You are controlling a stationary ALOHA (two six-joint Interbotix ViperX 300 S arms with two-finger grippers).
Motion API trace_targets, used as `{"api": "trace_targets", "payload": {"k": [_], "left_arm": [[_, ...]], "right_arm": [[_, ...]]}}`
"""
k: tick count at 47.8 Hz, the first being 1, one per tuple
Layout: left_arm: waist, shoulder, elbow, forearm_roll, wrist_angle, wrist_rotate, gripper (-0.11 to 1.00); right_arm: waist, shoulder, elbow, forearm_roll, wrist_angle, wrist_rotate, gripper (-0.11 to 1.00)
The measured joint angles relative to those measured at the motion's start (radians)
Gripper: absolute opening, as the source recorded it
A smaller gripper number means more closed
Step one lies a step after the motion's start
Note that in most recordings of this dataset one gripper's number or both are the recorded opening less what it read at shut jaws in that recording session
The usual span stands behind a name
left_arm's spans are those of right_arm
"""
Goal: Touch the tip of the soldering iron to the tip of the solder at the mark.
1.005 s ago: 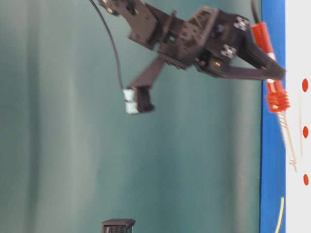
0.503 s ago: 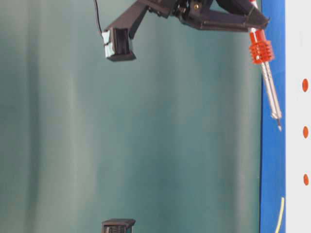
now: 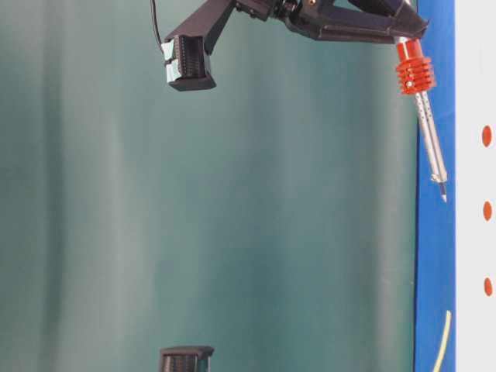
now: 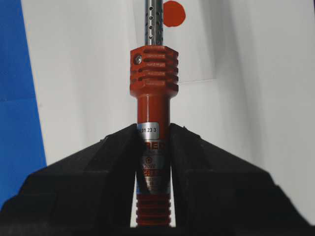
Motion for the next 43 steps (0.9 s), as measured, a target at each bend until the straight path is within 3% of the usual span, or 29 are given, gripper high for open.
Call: {"api": "trace_targets", "payload": {"k": [22,43], "left_arm": [[-0.011,0.213,-0.216,0.000,0.035,-0.002,0.01],[-0.014,0.351,-0.304,0.000,0.034,-0.005,0.01]], "right_arm": [[0.000,0.000,0.005,-0.003,0.000,0.000,0.06],[-0.006,0.000,0.023,-0.018,-0.002,0.000,0.06]]}}
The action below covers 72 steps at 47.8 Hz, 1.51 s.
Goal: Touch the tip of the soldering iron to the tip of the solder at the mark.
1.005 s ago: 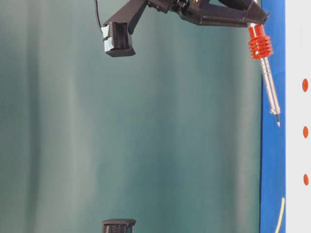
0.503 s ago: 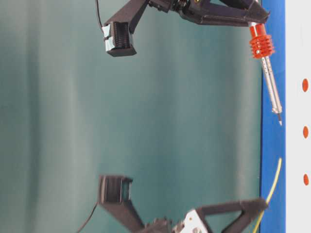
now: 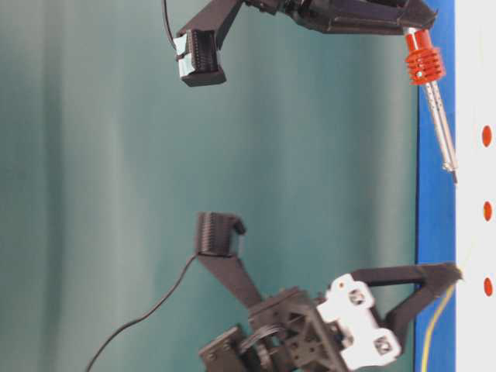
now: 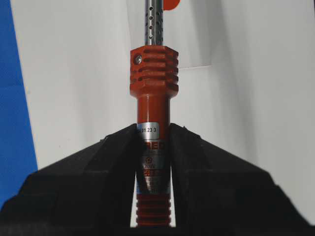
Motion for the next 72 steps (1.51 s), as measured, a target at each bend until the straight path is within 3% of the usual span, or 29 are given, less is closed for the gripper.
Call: {"api": "trace_targets", "payload": {"k": [20,44,72], "left_arm": [[0.005,0.017,0.000,0.002,0.005,0.002,0.01],[0.005,0.018,0.002,0.000,0.006,0.002,0.01],[0.005,0.018,0.002,0.000,0.012,0.002,0.01]], "right_arm": [[-0.002,0.005,0.005,-0.005,-0.011,0.000,0.06],[0.000,0.129,-0.069,-0.005,-0.009,0.002,0.06],[-0.002,0.140,-0.078,-0.005,0.009,0.002,0.06]]}}
